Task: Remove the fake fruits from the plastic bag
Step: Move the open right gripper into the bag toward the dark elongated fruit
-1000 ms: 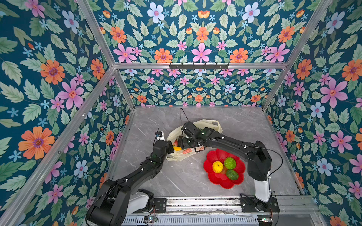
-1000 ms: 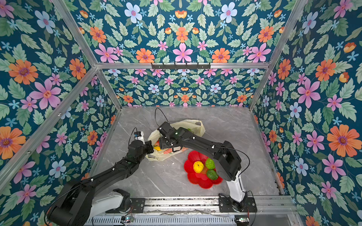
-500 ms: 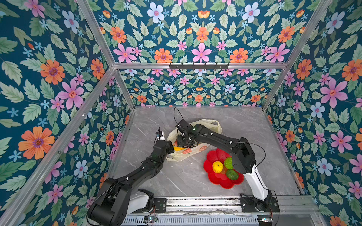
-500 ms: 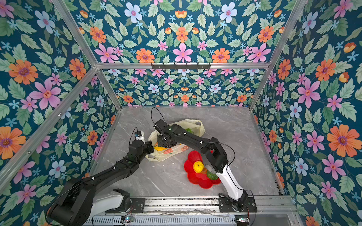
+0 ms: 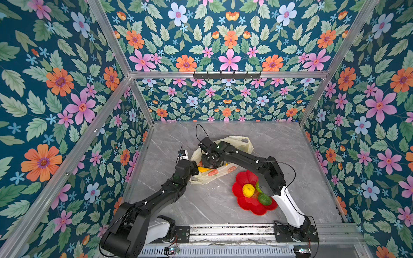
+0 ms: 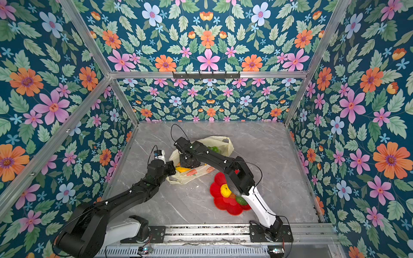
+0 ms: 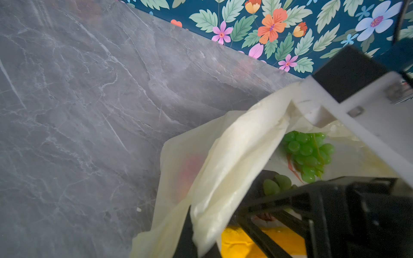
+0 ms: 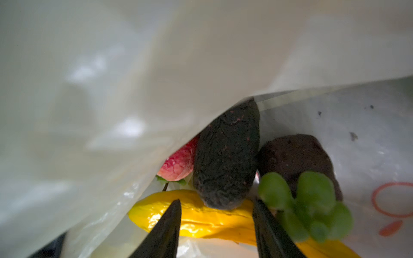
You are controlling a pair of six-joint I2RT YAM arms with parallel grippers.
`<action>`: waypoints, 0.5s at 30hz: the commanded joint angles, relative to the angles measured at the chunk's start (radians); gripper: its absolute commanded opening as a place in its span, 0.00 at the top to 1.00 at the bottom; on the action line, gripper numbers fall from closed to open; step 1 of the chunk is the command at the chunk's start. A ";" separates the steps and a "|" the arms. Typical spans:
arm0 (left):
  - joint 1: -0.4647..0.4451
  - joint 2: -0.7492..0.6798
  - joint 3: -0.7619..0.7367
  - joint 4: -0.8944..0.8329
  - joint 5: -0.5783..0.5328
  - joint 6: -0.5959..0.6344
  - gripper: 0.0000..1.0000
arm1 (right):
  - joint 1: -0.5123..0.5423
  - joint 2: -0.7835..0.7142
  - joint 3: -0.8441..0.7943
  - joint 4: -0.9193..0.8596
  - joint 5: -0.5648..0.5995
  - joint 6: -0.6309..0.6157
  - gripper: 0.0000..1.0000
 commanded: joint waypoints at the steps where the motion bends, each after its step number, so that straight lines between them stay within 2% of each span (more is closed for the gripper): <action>1: 0.001 0.000 0.008 0.008 0.004 0.004 1.00 | 0.002 0.016 0.025 -0.036 0.027 0.005 0.47; 15: 0.002 -0.005 0.011 0.002 0.007 0.009 1.00 | -0.001 0.114 0.150 -0.101 0.064 0.009 0.45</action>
